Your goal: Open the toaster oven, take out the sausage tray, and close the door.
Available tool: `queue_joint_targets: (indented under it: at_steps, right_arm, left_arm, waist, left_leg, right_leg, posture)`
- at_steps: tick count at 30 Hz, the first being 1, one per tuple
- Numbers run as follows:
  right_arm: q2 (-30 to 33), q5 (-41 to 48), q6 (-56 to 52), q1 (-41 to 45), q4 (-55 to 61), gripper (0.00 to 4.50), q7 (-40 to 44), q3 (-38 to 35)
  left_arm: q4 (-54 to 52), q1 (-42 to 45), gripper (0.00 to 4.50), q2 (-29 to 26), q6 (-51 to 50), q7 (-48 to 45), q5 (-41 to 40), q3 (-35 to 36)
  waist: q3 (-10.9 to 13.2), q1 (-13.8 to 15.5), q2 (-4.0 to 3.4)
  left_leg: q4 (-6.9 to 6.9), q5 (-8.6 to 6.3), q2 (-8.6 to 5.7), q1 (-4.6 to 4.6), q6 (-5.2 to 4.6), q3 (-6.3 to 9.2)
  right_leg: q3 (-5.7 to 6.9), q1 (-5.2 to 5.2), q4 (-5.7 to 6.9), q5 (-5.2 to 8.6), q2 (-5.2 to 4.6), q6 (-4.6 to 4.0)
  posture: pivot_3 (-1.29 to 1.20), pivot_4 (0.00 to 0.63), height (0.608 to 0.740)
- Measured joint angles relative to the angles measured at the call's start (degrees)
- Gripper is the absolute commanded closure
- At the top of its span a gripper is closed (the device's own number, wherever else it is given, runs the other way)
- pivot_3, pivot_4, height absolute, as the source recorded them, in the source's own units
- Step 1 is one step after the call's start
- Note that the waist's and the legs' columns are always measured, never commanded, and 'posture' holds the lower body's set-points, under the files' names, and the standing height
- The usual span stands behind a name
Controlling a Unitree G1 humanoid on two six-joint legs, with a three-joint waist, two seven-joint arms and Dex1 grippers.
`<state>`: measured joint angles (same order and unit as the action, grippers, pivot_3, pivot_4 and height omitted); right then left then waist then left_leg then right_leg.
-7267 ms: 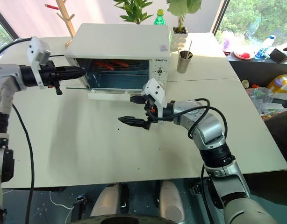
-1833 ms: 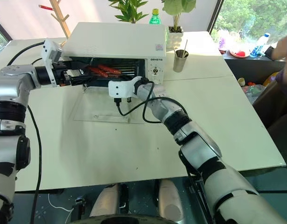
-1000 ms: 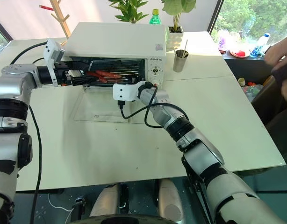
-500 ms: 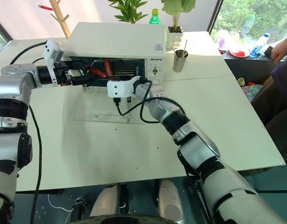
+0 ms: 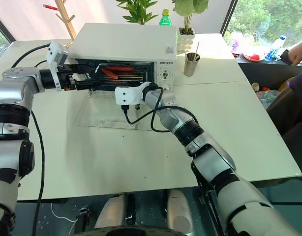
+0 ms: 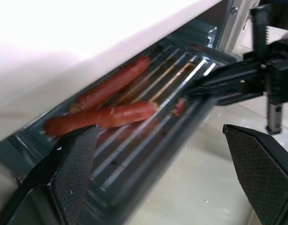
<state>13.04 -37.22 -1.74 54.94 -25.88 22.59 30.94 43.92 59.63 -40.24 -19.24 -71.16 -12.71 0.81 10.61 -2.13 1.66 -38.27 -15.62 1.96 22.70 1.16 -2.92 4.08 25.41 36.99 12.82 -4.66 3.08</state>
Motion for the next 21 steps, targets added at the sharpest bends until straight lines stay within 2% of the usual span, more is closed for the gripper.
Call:
queue_joint_targets:
  at_steps: [8,17,21]
  right_arm:
    - [5.2,-0.2,0.7,-8.4,14.1,4.45,2.9,-0.4]
    - [10.7,-0.5,6.1,-14.3,21.5,4.45,2.0,-0.8]
    - [13.5,-0.8,10.3,-17.2,23.9,4.45,0.9,-1.3]
  left_arm:
    - [1.7,1.1,0.0,0.4,0.8,-1.2,0.8,-0.4]
    - [4.5,2.6,0.0,0.4,0.9,-2.2,1.0,-0.7]
    - [2.5,2.2,0.0,-0.2,-3.6,-3.2,-0.4,0.2]
  waist:
    - [0.0,1.1,0.01]
    - [0.0,1.5,0.05]
    - [0.1,1.4,0.12]
  left_leg:
    - [-0.03,0.0,-0.03,0.02,0.0,0.02]
    - [-0.09,0.0,-0.04,0.01,0.0,0.04]
    - [-0.09,0.0,-0.04,0.01,0.0,0.05]
  right_leg:
    - [0.01,0.0,-0.01,0.02,0.0,0.02]
    - [0.01,0.0,-0.03,0.02,-0.01,0.03]
    - [0.01,0.0,-0.04,0.04,0.0,0.06]
  posture:
    - [0.0,0.15,0.717]
    - [0.0,0.15,0.717]
    - [0.0,0.15,0.717]
